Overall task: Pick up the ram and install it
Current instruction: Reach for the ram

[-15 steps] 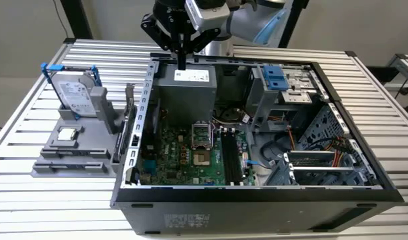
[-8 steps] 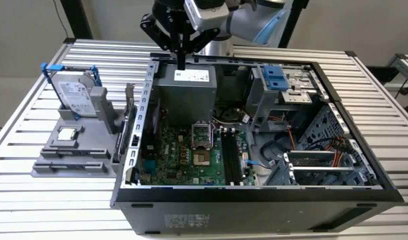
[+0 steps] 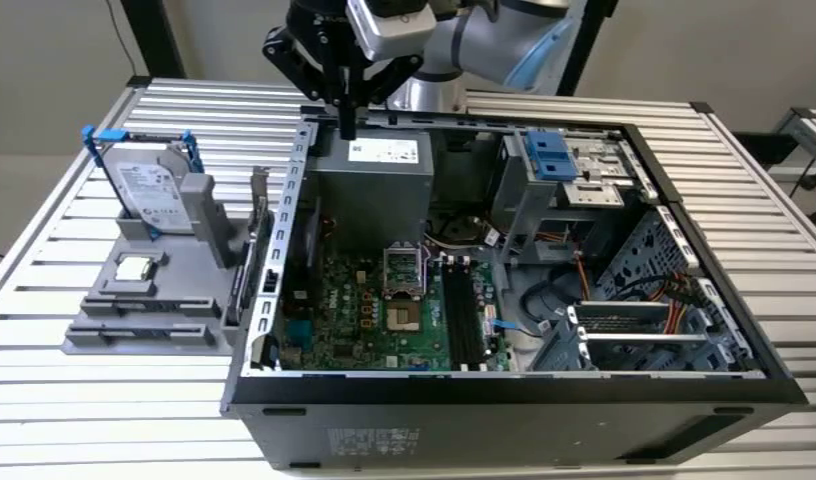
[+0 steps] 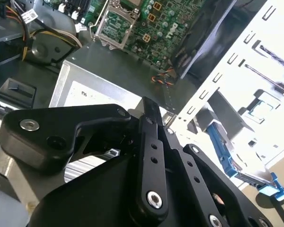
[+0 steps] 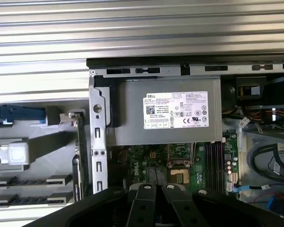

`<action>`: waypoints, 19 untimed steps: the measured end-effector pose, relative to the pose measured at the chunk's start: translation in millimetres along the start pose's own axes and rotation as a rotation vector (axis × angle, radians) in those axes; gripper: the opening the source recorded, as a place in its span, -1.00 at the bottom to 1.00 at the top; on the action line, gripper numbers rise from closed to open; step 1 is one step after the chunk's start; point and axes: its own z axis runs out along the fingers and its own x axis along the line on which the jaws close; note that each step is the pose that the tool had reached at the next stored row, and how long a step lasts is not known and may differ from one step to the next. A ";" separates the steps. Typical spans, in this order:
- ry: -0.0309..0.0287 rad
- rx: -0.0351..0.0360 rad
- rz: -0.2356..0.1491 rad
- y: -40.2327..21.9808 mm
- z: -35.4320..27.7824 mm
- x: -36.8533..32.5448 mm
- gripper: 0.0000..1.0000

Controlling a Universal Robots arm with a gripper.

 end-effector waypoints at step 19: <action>0.0013 -0.0005 -0.027 -1.9 -0.6 28.5 -1.00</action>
